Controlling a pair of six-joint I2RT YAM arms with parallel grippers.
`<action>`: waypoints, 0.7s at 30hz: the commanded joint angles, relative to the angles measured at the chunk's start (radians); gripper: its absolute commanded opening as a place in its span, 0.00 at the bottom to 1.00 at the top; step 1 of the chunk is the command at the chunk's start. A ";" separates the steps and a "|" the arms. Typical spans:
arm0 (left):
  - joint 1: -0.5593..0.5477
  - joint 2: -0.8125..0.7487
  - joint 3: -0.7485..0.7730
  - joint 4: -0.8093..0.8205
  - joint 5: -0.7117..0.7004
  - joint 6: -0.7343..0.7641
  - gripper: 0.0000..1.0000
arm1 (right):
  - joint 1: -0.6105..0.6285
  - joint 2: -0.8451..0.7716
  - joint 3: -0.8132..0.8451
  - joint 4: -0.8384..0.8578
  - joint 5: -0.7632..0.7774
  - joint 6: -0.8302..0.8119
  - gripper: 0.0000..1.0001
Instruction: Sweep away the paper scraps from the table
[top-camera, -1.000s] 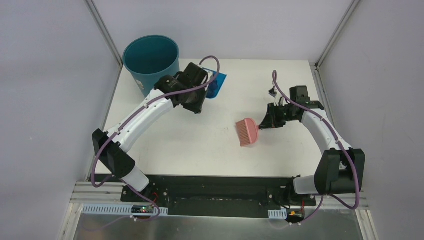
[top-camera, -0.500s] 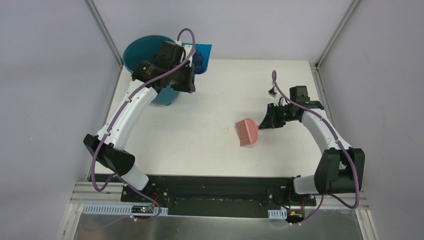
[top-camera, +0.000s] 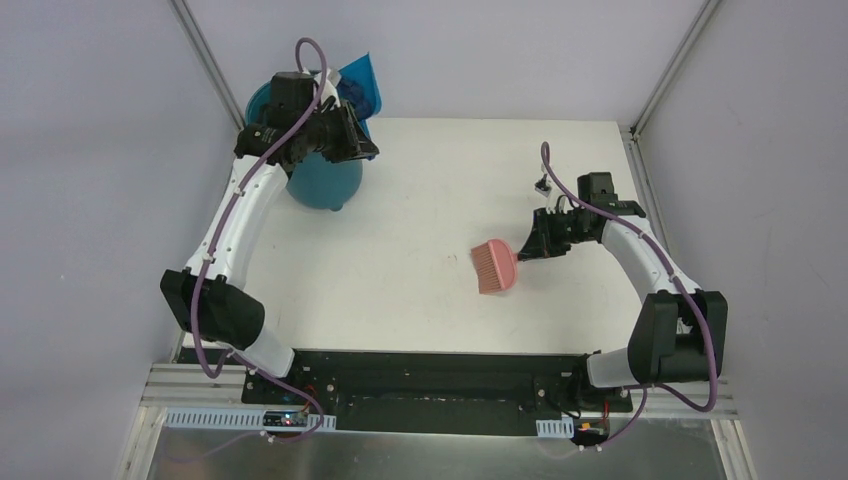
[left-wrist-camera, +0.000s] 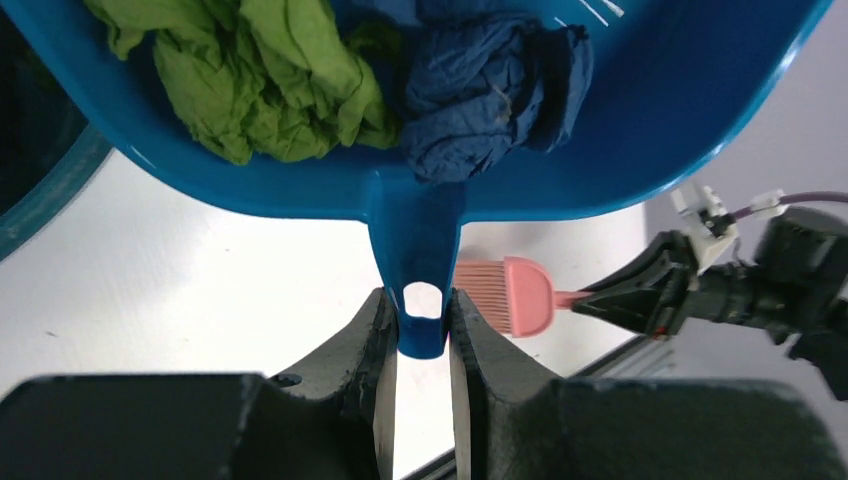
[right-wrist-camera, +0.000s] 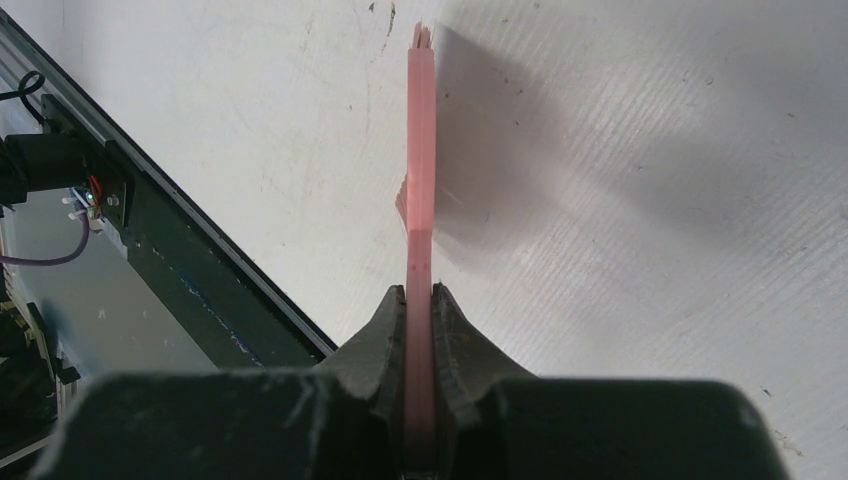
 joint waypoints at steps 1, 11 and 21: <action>0.088 -0.062 -0.106 0.247 0.195 -0.203 0.00 | -0.006 -0.009 0.008 0.002 -0.007 -0.032 0.00; 0.226 -0.062 -0.444 0.907 0.480 -0.720 0.00 | -0.006 -0.014 0.006 -0.003 -0.003 -0.041 0.00; 0.238 -0.056 -0.503 1.065 0.508 -0.809 0.00 | -0.006 -0.011 0.006 -0.004 -0.003 -0.041 0.00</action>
